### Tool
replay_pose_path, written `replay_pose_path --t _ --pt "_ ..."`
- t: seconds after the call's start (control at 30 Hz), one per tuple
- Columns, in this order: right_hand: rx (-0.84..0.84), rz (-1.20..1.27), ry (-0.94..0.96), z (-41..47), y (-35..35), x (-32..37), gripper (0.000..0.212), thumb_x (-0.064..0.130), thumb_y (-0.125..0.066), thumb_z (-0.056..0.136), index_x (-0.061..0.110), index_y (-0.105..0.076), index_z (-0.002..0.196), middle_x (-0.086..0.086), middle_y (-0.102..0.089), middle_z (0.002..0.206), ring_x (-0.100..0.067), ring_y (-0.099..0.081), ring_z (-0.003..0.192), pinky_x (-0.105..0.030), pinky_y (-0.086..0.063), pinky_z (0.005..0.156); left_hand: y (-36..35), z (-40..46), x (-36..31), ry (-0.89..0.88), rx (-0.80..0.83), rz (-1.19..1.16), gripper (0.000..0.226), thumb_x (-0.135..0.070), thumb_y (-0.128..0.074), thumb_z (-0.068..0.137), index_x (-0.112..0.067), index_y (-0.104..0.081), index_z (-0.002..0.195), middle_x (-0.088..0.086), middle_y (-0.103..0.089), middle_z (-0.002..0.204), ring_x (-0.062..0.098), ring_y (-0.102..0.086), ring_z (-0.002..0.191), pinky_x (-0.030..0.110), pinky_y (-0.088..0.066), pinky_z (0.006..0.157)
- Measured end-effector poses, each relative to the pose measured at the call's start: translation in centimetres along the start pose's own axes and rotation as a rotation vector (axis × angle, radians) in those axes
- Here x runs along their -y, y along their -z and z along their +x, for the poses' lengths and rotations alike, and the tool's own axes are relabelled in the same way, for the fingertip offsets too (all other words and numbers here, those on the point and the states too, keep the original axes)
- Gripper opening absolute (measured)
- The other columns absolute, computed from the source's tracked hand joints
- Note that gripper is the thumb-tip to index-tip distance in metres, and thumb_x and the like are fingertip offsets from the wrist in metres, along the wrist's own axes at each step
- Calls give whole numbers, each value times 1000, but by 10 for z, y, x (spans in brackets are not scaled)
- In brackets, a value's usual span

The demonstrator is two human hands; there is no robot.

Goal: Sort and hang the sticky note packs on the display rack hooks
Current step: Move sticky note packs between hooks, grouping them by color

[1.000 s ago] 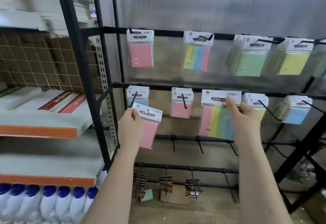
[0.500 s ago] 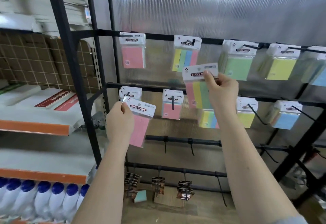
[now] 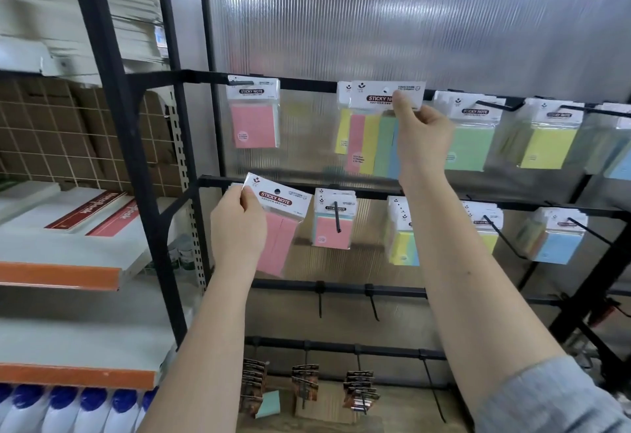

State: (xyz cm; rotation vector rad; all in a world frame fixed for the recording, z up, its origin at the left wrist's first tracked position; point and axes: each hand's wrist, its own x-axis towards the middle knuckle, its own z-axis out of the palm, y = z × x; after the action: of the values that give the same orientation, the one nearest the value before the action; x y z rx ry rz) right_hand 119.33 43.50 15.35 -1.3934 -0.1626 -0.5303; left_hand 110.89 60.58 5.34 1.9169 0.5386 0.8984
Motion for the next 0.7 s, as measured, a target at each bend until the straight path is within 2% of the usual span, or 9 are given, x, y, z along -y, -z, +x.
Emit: replay_pose_path --t 0.13,0.23,0.33,0.5,0.63,0.7 --pt "-37 -8 -16 5 -5 -3 24 26 -63 85 9 -57 70 -10 -41 69 -12 -22 50 -20 -20 43 2 5 0 -15 2 -14 25 -27 -33 102 -22 -47 82 -20 -46 75 1 -50 70 23 -45 61" --pt "-53 -22 -26 7 -8 -5 31 22 -63 84 10 -49 58 -9 -43 67 -9 -21 43 -18 -19 40 3 9 -1 -10 10 -8 25 -27 -32 103 -19 -48 84 -18 -47 76 1 -50 67 17 -41 55" --pt "-67 -22 -42 11 -10 -10 38 23 -63 82 15 -44 51 -7 -47 67 -8 -20 42 -19 -19 41 4 11 -4 -7 7 -6 23 -28 -32 103 -16 -47 90 -11 -50 86 2 -50 65 14 -38 52" --pt "-78 -32 -75 18 -16 -27 39 30 -65 84 17 -49 51 -4 -47 63 -8 -24 44 -21 -26 48 6 17 -5 -28 1 -1 21 -29 -33 102 -17 -46 91 -8 -52 94 1 -50 66 12 -35 50" --pt "-97 -86 -78 34 -25 -34 35 33 -65 85 12 -46 65 5 -36 53 -8 -24 44 -22 -25 48 8 24 -4 -55 14 -1 21 -29 -33 103 -16 -46 91 -16 -47 80 0 -48 64 9 -35 46" --pt "-103 -116 -76 42 -30 -38 36 31 -65 85 16 -42 62 8 -31 50 -9 -25 45 -23 -25 49 8 28 -2 -83 12 -12 22 -29 -34 102 -16 -48 90 -21 -45 76 0 -49 64 9 -36 49"
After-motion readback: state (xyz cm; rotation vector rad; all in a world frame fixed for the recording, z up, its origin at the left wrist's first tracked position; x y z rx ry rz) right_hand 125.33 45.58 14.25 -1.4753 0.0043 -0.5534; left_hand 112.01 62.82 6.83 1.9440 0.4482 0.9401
